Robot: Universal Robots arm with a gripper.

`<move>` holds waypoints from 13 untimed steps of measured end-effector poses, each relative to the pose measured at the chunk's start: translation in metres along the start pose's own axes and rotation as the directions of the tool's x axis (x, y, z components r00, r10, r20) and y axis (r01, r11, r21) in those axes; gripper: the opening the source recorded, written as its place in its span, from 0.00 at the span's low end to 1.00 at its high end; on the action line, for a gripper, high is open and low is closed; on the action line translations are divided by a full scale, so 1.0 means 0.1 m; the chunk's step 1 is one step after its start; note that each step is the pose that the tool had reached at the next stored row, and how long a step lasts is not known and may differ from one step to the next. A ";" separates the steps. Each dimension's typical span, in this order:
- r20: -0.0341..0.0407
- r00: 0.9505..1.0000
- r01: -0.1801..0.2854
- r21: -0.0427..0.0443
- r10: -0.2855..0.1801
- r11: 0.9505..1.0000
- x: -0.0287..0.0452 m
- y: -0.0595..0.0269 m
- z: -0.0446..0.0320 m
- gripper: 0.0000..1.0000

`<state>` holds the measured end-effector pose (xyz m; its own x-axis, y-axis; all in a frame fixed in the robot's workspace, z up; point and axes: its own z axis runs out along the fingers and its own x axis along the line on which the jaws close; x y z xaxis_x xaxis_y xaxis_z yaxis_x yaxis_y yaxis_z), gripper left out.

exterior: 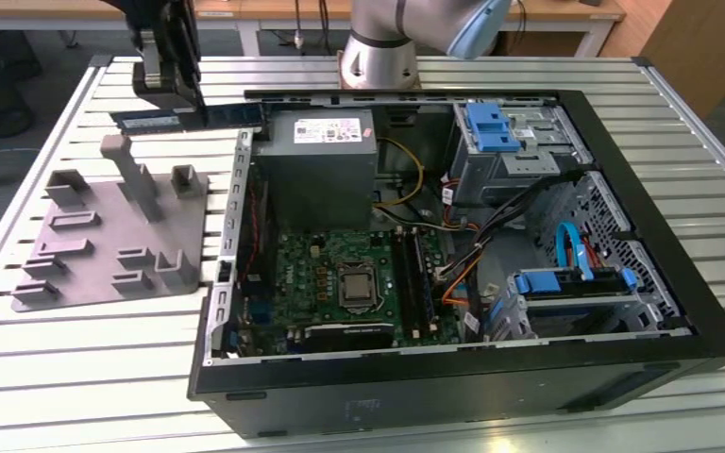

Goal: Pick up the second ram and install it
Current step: 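Pick up the second ram and move it above second insertion slot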

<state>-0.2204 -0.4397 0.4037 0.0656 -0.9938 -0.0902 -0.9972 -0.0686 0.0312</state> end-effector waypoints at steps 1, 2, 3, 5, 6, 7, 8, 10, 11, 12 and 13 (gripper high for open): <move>0.000 1.000 0.000 0.000 0.000 1.000 0.001 -0.021 -0.001 0.14; 0.000 1.000 0.000 0.000 0.000 1.000 0.003 -0.040 -0.001 0.14; 0.000 1.000 0.000 0.000 0.000 1.000 0.004 -0.058 -0.002 0.14; 0.000 1.000 0.000 0.000 0.000 1.000 0.006 -0.093 -0.003 0.14; 0.000 1.000 0.000 0.000 0.000 1.000 0.007 -0.111 -0.004 0.14; 0.000 1.000 0.000 0.000 0.000 1.000 0.008 -0.129 -0.005 0.14; 0.000 1.000 0.000 0.000 0.000 1.000 0.010 -0.147 -0.006 0.14; 0.000 1.000 0.000 0.000 0.000 1.000 0.012 -0.179 -0.007 0.14; 0.000 1.000 0.000 0.000 0.000 1.000 0.013 -0.196 -0.007 0.14; 0.000 1.000 0.000 0.000 0.000 1.000 0.014 -0.215 -0.008 0.14; 0.000 1.000 0.000 0.000 0.000 1.000 0.015 -0.233 -0.008 0.14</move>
<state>-0.1970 -0.4397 0.4036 0.0656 -0.9938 -0.0902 -0.9972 -0.0686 0.0312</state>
